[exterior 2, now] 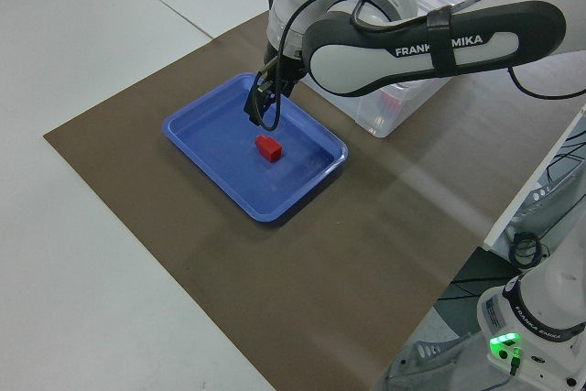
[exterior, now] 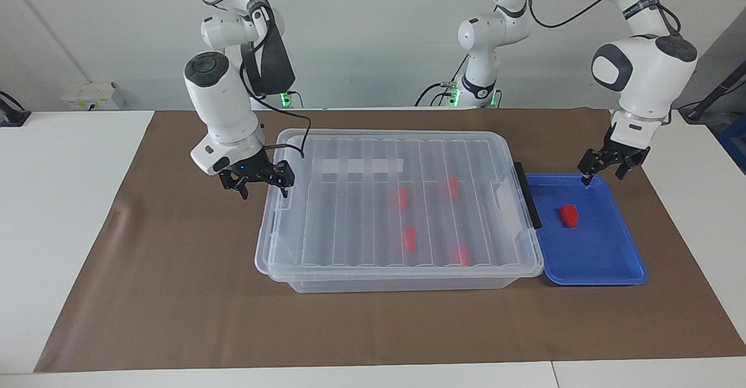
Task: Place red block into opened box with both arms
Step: 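Reach the right gripper to the lid edge while the left gripper reaches the block, then slide the lid open with the right gripper while the left gripper grasps the block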
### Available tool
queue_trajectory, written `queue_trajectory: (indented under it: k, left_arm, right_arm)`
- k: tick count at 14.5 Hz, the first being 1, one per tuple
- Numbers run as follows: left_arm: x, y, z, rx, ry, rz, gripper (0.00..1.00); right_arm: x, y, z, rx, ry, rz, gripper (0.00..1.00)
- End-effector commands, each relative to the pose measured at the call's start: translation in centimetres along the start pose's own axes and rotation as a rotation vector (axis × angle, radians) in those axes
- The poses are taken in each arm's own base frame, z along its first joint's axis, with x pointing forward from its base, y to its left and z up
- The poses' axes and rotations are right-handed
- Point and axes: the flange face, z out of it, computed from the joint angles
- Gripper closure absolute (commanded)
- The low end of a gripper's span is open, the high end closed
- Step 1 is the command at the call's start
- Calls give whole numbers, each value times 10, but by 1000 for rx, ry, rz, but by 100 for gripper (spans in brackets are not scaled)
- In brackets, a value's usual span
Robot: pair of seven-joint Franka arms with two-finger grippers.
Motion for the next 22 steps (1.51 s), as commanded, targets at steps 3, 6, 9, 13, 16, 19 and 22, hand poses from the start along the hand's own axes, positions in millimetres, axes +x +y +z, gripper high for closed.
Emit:
queue_trajectory:
  k: [3,6,9,13,16,19,22]
  left_arm:
    - [-16,7,42,-8,14,4,0]
    - [-17,12,75,-16,-1,17,0]
    - [-23,10,93,-20,-33,13,0]
    - [-23,14,96,-21,-29,14,0]
    - [-23,13,96,-21,-28,17,0]
    - [-23,15,96,-21,-28,19,0]
    - [-24,23,105,-26,-34,34,0]
  right_arm:
    - [2,4,8,-86,52,26,0]
    - [3,6,8,-141,64,1,0]
    - [6,17,5,-190,70,-12,0]
    - [8,31,4,-243,55,-13,0]
    - [11,44,3,-260,53,0,0]
    - [13,58,1,-266,50,19,0]
    - [14,68,1,-291,41,24,0]
